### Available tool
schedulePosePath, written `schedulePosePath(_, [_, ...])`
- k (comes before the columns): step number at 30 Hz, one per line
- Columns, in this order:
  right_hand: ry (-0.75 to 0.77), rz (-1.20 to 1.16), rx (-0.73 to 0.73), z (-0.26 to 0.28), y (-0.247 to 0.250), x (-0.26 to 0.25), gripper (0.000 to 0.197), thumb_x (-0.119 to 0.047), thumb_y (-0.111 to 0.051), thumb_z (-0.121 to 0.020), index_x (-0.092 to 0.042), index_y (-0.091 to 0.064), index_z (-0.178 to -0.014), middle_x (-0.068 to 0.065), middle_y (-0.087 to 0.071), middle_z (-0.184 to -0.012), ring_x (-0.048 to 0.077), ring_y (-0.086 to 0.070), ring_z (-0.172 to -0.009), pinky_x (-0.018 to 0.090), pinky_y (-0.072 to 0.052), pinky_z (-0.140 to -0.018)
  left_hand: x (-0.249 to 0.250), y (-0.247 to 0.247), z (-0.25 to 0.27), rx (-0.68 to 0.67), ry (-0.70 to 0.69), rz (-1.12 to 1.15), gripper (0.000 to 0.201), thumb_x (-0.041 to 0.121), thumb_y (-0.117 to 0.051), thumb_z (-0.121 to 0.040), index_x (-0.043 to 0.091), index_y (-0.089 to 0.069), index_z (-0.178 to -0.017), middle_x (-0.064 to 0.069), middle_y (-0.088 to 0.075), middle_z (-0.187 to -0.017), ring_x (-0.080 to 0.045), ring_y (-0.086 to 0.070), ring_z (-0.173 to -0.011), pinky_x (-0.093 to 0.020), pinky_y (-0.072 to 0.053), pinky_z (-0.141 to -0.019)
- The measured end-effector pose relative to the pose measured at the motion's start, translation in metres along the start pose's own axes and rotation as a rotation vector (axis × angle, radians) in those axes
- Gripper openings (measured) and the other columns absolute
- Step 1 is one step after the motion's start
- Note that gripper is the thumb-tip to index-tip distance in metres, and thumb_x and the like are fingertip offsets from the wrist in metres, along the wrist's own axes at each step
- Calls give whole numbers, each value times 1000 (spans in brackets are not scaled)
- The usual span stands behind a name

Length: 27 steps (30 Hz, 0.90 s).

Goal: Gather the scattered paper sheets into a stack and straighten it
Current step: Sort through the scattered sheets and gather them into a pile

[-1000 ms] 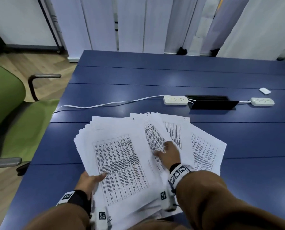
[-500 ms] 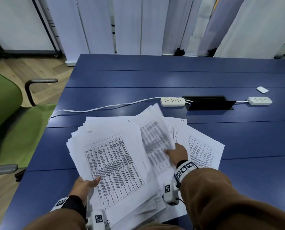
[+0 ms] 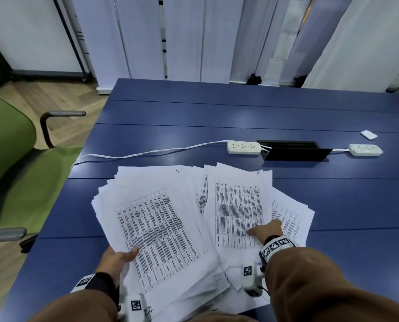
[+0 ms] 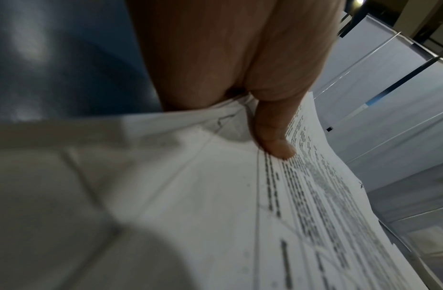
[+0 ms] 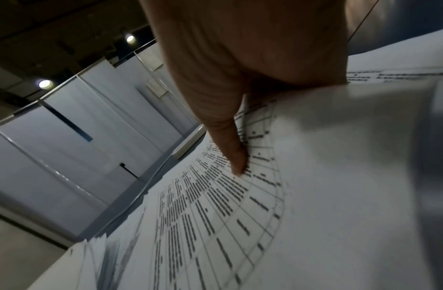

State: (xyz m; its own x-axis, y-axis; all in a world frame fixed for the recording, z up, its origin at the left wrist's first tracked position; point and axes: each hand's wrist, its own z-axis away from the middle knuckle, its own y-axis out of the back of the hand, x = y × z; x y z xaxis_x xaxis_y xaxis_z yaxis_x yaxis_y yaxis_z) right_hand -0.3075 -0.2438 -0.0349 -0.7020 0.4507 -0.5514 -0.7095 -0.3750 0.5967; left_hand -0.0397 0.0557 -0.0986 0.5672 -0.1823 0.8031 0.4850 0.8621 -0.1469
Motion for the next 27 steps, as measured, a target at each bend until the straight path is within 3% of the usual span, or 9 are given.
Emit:
schedulePosePath(3, [67,-120,-19,-2,0,2,62,-15,-78,-74,4,-50,-126,19,-61,-120,35,-61,-103,42,-49,-96,-4,4,-5,11,8,-4,78,1,-82,-67,0,-46,-136,-16,-57,-135,-32,-53,-124,-45,-32,-111])
schedulePosePath(6, [334,-282,83,16,8,-19,25,-6,-69,-82,-8,-61,-106,16,-68,-107,28,-63,-90,36,-50,-86,4,1,0,-12,33,-21,68,-8,-75,-75,-1,-45,-136,-14,-59,-131,-32,-53,-123,-44,-32,-111])
schedulePosePath(11, [748,-658,62,65,48,-84,38,3,-65,-85,-12,-55,-118,-3,-67,-101,-1,-67,-85,13,-53,-74,9,-3,7,-40,41,-54,61,-9,-72,-78,1,-48,-133,-13,-61,-124,-30,-55,-118,-40,-34,-108])
schedulePosePath(14, [738,-749,-115,69,49,-100,49,11,-68,-78,-11,-53,-119,4,-69,-104,12,-69,-90,26,-57,-81,9,-3,6,-73,26,-14,72,-1,-82,-65,1,-51,-130,-13,-62,-126,-31,-57,-119,-40,-37,-105])
schedulePosePath(17, [669,-539,-255,67,19,-87,45,6,-74,-73,-18,-62,-109,6,-72,-104,27,-69,-96,44,-55,-86,14,-8,11,-115,2,-2,60,9,-83,-70,6,-57,-124,-11,-64,-124,-27,-60,-114,-38,-38,-103])
schedulePosePath(20, [610,-246,-308,70,-28,-58,40,0,-78,-70,-18,-63,-103,6,-73,-99,25,-70,-92,46,-56,-87,14,-7,9,-58,1,50,86,65,-81,-57,17,-60,-125,0,-59,-132,-21,-54,-124,-42,-32,-113])
schedulePosePath(22, [554,-94,-353,71,-57,-37,44,-6,-81,-66,-19,-64,-104,4,-73,-99,22,-70,-91,47,-55,-89,15,-4,8,-63,51,73,102,84,-64,-59,26,-48,-141,7,-46,-145,-19,-42,-136,-46,-27,-116])
schedulePosePath(24, [496,84,-416,70,-79,-21,56,-14,-85,-65,-15,-61,-115,4,-70,-108,22,-67,-100,45,-51,-95,24,-13,22,-86,46,65,91,79,-58,-72,29,-39,-146,11,-40,-144,-19,-35,-140,-46,-25,-117])
schedulePosePath(27, [471,302,-608,76,-92,-14,79,-34,-83,-69,-14,-45,-136,5,-58,-132,26,-55,-120,39,-44,-103,20,-17,27,-184,-26,66,84,48,-82,-71,25,-42,-141,10,-52,-136,-18,-50,-126,-45,-33,-112])
